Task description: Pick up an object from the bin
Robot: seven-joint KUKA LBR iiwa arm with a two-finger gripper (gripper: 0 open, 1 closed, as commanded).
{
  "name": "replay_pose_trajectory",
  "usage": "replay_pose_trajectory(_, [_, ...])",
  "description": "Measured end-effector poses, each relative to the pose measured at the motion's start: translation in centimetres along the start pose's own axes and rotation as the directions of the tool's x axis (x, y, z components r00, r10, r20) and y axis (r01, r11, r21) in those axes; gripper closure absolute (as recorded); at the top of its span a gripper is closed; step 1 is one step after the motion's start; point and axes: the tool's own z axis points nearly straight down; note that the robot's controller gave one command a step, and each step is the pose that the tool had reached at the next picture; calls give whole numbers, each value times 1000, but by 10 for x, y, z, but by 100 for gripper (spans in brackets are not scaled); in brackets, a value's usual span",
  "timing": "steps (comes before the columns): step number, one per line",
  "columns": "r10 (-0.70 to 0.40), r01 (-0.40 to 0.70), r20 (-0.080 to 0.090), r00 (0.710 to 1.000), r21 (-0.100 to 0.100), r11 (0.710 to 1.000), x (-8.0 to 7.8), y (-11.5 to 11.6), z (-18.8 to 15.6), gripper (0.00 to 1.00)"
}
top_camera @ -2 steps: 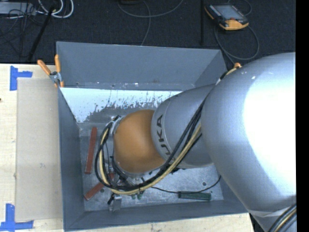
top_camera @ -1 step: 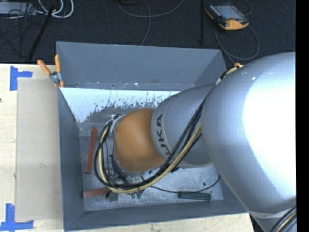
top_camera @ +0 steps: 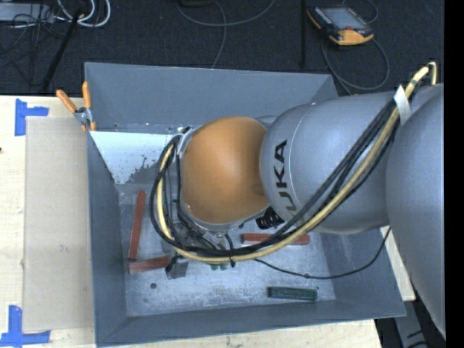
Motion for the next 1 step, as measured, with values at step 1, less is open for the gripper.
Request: replay_pose_trajectory(1, [-8, 8, -2, 1000, 0, 1000, 5, 1, -57, 100])
